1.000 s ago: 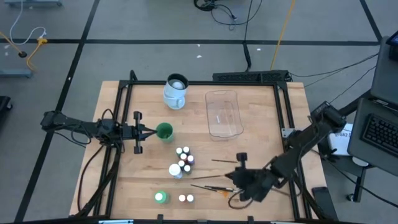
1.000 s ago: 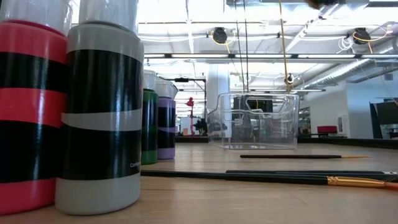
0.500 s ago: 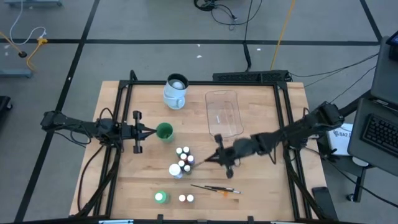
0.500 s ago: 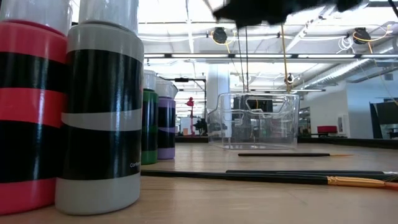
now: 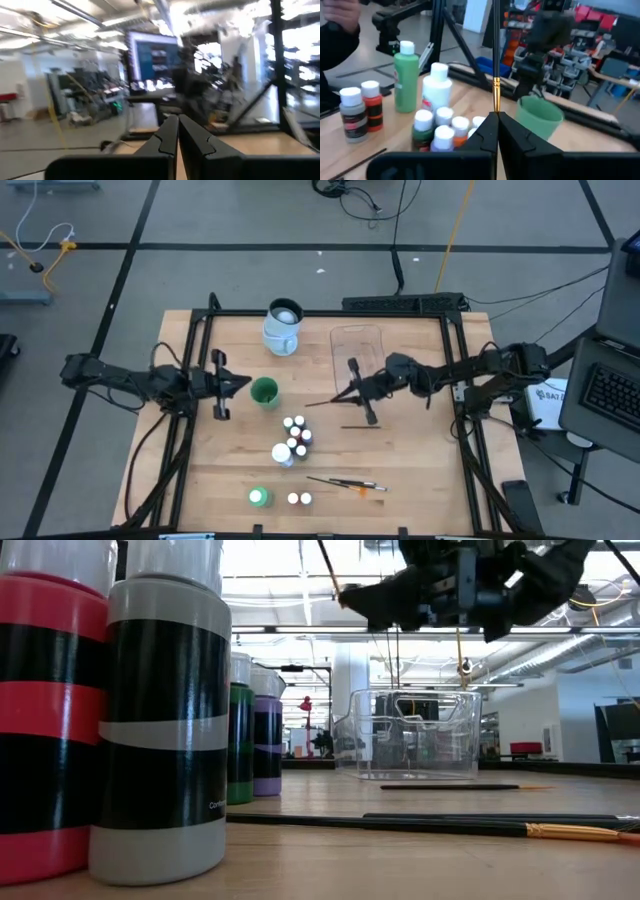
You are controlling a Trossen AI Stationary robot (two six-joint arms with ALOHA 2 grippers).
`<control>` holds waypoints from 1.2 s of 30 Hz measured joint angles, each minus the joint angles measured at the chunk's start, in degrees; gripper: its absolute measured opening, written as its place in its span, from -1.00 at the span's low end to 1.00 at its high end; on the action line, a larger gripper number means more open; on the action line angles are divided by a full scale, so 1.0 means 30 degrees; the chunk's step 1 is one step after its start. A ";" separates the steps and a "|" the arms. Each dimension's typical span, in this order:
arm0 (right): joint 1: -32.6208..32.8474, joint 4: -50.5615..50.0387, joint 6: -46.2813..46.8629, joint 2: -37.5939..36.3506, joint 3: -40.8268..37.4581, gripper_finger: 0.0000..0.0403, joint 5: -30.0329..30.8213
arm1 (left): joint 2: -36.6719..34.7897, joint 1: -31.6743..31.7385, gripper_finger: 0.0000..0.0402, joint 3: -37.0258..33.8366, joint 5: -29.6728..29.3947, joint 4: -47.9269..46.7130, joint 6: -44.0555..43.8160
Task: Pick & Place Paint Supplies
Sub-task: Put the gold paintbrush into the green cup
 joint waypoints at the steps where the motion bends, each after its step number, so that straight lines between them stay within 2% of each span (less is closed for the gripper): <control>1: -0.0168 0.0057 0.0002 0.0000 0.0156 -1.00 -0.0528 | 0.0797 -0.0007 -0.88 0.0368 0.0075 0.0010 -0.0159; 5: -0.0493 0.0091 0.0000 0.0088 0.0540 -1.00 -0.1407 | 0.4387 0.0000 -0.73 0.2208 0.0069 0.0334 -0.0096; 13: 0.0110 0.0100 0.0121 0.0138 0.0540 -1.00 -0.1654 | 1.0957 -0.0016 -0.29 0.6880 0.2053 0.0460 0.2280; 18: 0.0608 -0.0016 -0.0113 0.0138 0.0540 -1.00 -0.1270 | 1.3342 -0.0197 0.02 0.9412 0.3371 0.0465 0.3761; 22: 0.0626 -0.0011 -0.0797 0.0138 0.0540 -1.00 -0.1104 | 1.4472 -0.0162 0.18 1.0933 0.3812 0.0213 0.3842; 26: 0.0408 0.0064 -0.0945 0.0138 0.0540 -1.00 -0.0942 | 1.5336 -0.0071 0.20 1.1893 0.4993 0.0317 0.3838; 28: 0.0360 0.0091 -0.0925 0.0138 0.0540 -1.00 -0.0235 | 1.5710 -0.0037 0.17 1.2183 0.5588 0.0327 0.3767; 30: 0.0358 -0.0003 -0.0964 0.0138 0.0540 -1.00 0.0447 | 1.5973 -0.0035 0.12 1.2330 0.6250 0.0431 0.3754; 36: 0.0089 0.0537 -0.0540 0.0138 0.0540 -1.00 0.0493 | 1.6069 -0.0051 -0.09 1.2548 0.7096 0.0487 0.3295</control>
